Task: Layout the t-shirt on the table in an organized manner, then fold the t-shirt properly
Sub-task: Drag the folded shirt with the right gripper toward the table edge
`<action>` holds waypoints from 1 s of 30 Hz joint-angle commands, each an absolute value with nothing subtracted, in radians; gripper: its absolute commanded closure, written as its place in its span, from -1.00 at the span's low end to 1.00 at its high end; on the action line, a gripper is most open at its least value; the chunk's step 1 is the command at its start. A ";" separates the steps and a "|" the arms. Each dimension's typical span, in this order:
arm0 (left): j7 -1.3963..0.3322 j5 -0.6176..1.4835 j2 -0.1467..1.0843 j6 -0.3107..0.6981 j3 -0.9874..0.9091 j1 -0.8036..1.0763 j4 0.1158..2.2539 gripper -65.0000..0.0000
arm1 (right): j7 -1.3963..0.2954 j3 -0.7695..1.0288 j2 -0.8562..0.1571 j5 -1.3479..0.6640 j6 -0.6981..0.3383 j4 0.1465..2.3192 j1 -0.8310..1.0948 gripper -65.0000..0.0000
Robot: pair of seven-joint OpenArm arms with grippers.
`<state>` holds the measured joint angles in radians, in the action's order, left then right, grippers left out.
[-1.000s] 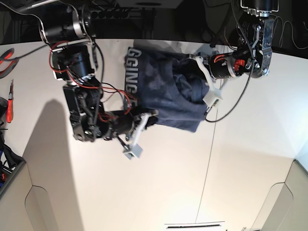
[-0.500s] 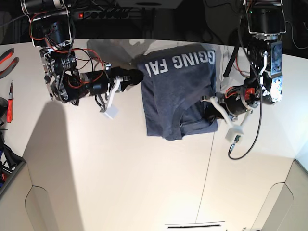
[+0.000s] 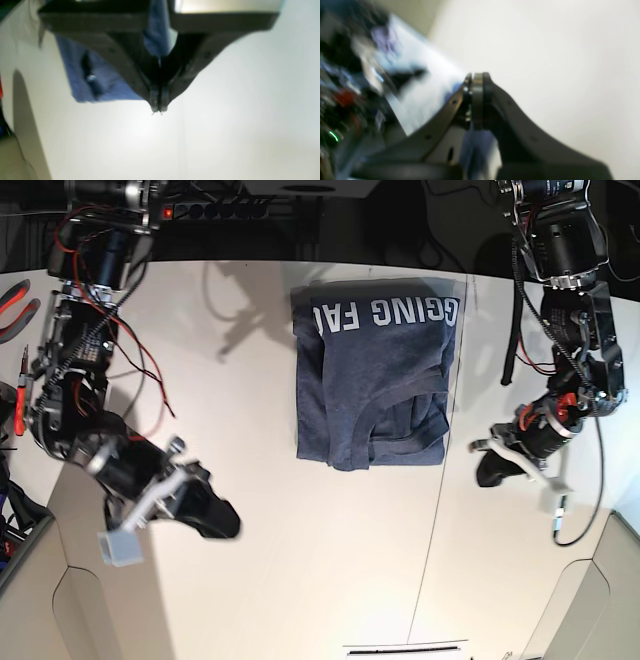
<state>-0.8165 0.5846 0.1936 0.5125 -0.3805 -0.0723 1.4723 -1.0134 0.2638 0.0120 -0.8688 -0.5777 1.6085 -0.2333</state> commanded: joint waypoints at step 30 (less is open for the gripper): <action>-0.773 0.609 0.264 0.464 -0.577 0.022 1.493 1.00 | -0.888 -0.451 -0.046 -0.367 -0.442 1.152 -0.221 1.00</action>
<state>-0.7948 0.5926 0.2493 0.4572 -0.5735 0.0360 1.4727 -0.8501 -0.4576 -0.0250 -0.4347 -0.4728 1.1503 -0.2108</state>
